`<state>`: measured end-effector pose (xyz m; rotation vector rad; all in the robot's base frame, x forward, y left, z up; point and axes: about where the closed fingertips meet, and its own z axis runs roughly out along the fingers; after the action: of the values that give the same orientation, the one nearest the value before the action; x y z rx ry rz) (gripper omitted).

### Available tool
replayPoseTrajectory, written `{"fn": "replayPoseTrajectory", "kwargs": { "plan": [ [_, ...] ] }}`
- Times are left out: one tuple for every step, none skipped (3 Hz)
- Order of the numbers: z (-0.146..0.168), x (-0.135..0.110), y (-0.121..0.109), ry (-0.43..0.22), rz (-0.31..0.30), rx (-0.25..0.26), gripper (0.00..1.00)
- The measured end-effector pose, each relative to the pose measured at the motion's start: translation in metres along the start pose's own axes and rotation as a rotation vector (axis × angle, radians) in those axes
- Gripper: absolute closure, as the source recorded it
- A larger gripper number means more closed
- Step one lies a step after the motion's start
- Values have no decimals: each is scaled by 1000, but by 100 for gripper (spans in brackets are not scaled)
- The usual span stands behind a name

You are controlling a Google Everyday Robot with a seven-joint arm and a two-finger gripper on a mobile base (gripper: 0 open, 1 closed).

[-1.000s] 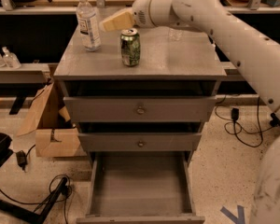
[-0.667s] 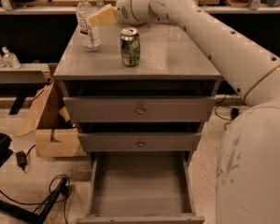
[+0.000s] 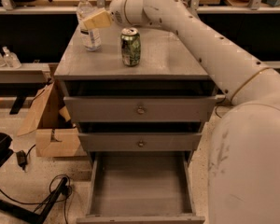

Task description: Place blue plastic bottle into bottom drawer

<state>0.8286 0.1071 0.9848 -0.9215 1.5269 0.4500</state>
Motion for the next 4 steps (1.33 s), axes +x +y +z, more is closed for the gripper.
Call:
{"fn": "replayPoseTrajectory", "kwargs": {
  "plan": [
    [19,-3,2,-26,-11,-28,0],
    [38,-9,5,-36,-24,-47,0],
    [54,-8,5,-32,-20,-46,0],
    [69,0,1,-6,9,-26,0]
  ]
}}
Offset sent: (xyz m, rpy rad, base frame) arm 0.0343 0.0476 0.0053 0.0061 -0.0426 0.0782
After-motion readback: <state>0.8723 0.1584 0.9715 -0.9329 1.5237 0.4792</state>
